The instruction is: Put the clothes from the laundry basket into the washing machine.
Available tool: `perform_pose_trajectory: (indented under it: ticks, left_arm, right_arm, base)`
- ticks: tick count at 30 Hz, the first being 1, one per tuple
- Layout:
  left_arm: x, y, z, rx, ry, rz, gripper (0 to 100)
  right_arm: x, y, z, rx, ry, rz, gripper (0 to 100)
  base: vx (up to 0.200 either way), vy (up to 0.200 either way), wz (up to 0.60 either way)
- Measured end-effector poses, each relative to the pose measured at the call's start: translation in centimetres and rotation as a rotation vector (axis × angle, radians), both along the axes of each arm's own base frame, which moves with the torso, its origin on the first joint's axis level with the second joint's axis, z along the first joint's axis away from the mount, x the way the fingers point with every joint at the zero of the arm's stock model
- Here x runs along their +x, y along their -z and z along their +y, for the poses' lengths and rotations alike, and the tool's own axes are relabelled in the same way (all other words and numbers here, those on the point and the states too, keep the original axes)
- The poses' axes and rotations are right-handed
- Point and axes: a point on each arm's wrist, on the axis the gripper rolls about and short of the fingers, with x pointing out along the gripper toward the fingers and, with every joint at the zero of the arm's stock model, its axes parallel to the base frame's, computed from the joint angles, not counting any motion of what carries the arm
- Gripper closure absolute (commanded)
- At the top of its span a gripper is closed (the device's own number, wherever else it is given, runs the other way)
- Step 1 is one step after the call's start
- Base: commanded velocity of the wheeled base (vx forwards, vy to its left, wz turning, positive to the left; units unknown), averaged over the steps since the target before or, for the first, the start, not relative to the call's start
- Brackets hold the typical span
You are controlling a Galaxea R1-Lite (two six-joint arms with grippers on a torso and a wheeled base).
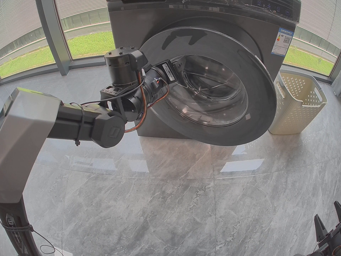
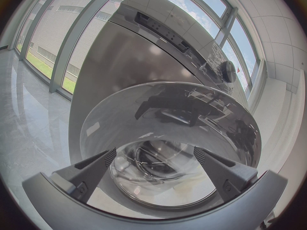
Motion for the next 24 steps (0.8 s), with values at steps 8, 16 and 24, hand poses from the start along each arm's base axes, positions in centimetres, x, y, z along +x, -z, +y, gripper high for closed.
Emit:
perform_pose_trajectory:
  ticks: [8, 16, 24]
  left_arm:
    - [1.4, -0.6, 0.9, -0.056, -0.062, -0.006, 0]
    - [2.6, -0.3, 1.4, -0.069, -0.102, -0.010, 0]
    - [3.2, 0.0, 1.3, -0.080, -0.116, -0.011, 0]
  right_arm:
    - [0.0, 0.0, 0.0, 0.000, 0.000, 0.000, 0]
    - [0.0, 0.0, 0.0, 0.001, 0.000, 0.000, 0]
    - [0.0, 0.0, 0.0, 0.001, 0.000, 0.000, 0]
  base:
    - [0.000, 0.000, 0.00]
    - [0.000, 0.000, 0.00]
    - [0.000, 0.000, 0.00]
